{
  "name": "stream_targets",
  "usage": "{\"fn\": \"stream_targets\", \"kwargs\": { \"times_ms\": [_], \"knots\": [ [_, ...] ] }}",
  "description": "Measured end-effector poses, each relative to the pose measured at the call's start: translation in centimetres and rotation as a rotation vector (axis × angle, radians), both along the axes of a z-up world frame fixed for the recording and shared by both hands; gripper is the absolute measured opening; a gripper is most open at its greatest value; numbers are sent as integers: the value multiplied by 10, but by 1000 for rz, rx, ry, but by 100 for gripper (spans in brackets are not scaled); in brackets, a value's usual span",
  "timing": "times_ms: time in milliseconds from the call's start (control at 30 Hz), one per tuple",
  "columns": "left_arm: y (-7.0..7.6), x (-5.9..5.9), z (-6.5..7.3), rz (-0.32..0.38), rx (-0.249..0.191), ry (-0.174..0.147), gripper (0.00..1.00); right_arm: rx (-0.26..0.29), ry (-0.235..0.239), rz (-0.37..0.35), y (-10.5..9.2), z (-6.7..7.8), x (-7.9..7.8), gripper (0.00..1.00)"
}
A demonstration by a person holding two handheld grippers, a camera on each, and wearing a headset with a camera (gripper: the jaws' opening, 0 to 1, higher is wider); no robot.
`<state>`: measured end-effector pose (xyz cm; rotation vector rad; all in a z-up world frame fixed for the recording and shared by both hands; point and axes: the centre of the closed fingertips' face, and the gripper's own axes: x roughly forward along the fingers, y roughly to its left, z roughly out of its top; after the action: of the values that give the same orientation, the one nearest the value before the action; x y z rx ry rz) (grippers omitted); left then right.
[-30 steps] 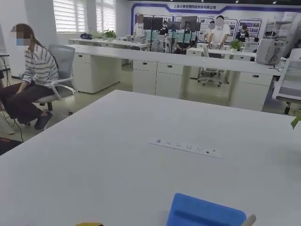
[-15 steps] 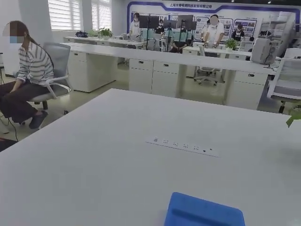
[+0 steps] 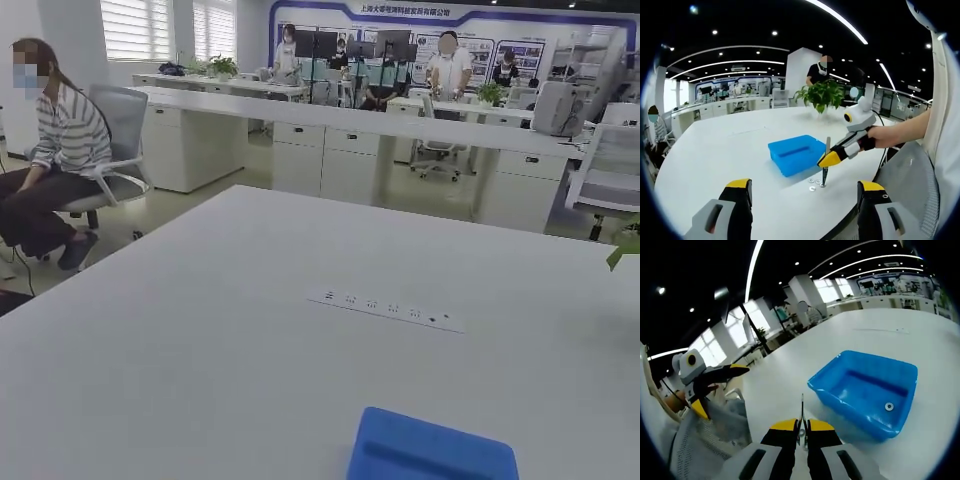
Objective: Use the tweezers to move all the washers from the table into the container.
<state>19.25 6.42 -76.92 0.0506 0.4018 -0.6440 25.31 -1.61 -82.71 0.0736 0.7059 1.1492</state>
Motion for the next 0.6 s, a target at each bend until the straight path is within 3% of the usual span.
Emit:
{"fn": "stream_targets", "kwargs": {
  "times_ms": [400,533,600],
  "knots": [
    [-2,0,-4,4,-14,5,88,-42,-62,21,2,-2,-2,4],
    [-4,1,-3,2,-24,-4,88,-52,-77,32,3,-2,-5,4],
    [-6,1,-1,0,-40,-13,89,-70,-108,49,4,-2,-6,4]
  ]
}}
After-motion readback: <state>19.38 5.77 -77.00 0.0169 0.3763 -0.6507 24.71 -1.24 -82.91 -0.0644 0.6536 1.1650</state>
